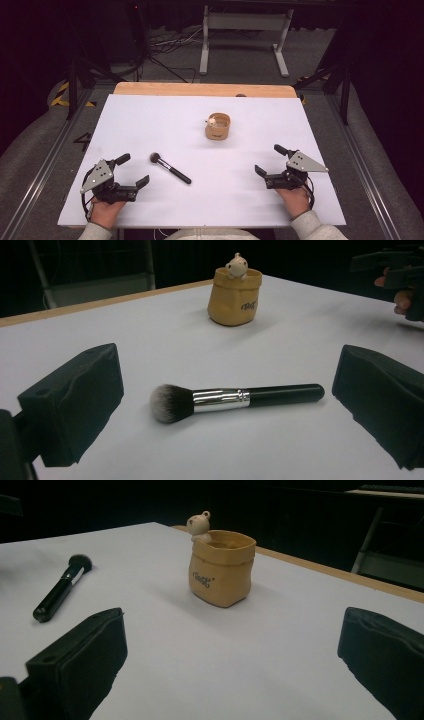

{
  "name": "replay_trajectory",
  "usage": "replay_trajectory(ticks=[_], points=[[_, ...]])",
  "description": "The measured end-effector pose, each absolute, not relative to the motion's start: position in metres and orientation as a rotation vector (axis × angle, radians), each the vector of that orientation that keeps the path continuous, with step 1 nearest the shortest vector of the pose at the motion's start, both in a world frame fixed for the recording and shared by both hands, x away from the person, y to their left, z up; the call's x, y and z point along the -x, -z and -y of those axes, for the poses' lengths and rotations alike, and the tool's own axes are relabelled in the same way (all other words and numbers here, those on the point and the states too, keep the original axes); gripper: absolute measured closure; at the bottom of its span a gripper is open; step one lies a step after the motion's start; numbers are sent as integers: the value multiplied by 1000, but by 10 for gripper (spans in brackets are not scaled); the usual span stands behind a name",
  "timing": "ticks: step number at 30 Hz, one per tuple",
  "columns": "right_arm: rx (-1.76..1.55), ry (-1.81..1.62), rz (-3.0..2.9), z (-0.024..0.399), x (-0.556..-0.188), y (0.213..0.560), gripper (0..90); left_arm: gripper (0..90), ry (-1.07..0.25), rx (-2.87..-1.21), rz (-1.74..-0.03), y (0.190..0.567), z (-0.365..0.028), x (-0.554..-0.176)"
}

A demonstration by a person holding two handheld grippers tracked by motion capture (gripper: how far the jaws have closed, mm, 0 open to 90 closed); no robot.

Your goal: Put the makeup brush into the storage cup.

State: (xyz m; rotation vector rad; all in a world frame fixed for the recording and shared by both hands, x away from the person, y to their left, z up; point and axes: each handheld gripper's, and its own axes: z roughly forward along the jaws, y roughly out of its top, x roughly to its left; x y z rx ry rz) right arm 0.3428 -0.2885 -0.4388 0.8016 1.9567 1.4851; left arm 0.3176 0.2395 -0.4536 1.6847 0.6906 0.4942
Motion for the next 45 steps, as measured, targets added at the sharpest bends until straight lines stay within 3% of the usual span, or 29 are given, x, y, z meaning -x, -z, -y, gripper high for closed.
replay_trajectory(ticks=[12, 45], points=[[-806, -1495, -1963, 288, -343, 439, 0, 1, -493, -1656, -682, 449, -241, -318], [-774, -1539, -1958, 294, -341, 424, 0, 0, -365, -1910, -536, 391, -208, -355]])
